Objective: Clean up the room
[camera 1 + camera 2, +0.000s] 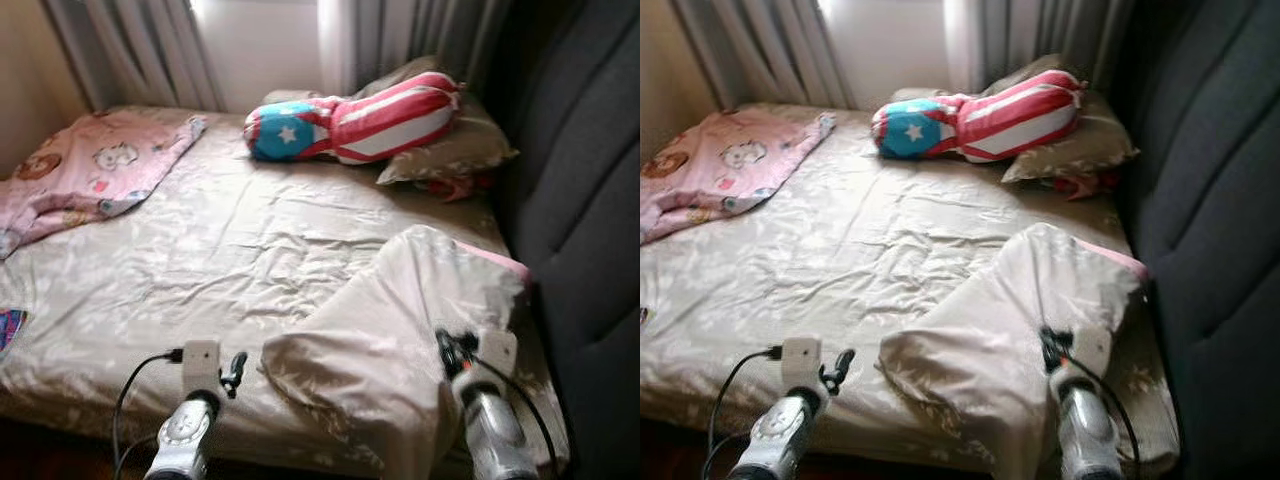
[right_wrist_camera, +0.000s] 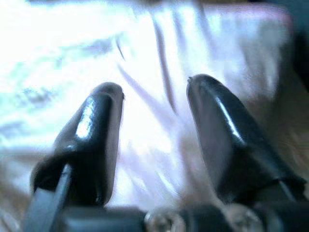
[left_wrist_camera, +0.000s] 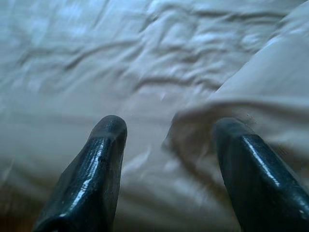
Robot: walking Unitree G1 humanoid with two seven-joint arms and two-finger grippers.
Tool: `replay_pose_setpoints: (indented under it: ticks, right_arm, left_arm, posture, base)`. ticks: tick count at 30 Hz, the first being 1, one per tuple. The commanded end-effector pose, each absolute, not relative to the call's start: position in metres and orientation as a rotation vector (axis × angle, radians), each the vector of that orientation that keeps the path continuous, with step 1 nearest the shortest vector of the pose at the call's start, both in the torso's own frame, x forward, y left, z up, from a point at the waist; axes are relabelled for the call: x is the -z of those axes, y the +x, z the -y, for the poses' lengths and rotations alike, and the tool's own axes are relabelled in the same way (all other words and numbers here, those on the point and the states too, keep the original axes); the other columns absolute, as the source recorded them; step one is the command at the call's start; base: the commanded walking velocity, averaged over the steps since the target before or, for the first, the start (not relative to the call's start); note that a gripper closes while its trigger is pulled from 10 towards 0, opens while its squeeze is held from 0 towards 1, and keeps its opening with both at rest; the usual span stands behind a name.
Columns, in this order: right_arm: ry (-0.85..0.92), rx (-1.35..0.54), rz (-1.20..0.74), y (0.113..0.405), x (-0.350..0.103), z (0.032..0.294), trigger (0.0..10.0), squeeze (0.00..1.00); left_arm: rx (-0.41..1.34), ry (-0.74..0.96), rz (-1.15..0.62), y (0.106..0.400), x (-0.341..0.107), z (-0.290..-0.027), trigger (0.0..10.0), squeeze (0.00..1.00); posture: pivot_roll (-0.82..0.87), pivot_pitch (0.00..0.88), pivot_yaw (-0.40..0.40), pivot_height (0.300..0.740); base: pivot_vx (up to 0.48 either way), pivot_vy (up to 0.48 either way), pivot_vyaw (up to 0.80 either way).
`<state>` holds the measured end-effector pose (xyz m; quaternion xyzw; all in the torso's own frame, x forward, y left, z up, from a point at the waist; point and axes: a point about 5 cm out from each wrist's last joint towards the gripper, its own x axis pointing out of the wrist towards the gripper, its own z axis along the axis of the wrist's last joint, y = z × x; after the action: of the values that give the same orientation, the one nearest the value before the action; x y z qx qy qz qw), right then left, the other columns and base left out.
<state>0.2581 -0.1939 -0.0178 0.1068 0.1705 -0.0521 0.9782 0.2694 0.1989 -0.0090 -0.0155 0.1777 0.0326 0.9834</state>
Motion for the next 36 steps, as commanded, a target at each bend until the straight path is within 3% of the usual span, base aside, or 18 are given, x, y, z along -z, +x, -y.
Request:
replay_pose_setpoints:
  ticks: [1, 7, 18, 36]
  right_arm:
    - [0.233, 0.112, -0.355, 0.255, 0.021, 0.195, 10.0, 0.0]
    - [0.201, 0.134, -0.339, 0.249, 0.02, 0.206, 10.0, 0.0]
    - [0.208, 0.126, -0.322, 0.24, 0.024, 0.198, 10.0, 0.0]
    - [0.223, 0.151, -0.394, 0.22, 0.04, 0.192, 10.0, 0.0]
  left_arm:
    - [-0.074, -0.041, -0.325, 0.271, 0.006, -0.2, 10.0, 0.0]
    - [-0.053, -0.034, -0.275, 0.268, 0.004, -0.191, 10.0, 0.0]
    - [-0.028, 0.02, -0.192, 0.267, -0.007, -0.197, 10.0, 0.0]
    - [0.017, 0.032, -0.235, 0.257, 0.001, -0.191, 10.0, 0.0]
  posture:
    - [-0.1, 0.0, -0.042, 0.723]
    - [-0.1, 0.0, -0.067, 0.723]
    - [-0.07, 0.0, -0.055, 0.723]
    - [-0.07, 0.0, -0.035, 0.723]
  base:
    - [0.0, 0.0, 0.0]
    - [0.0, 0.0, 0.0]
    - [0.0, 0.0, 0.0]
    - [0.0, 0.0, 0.0]
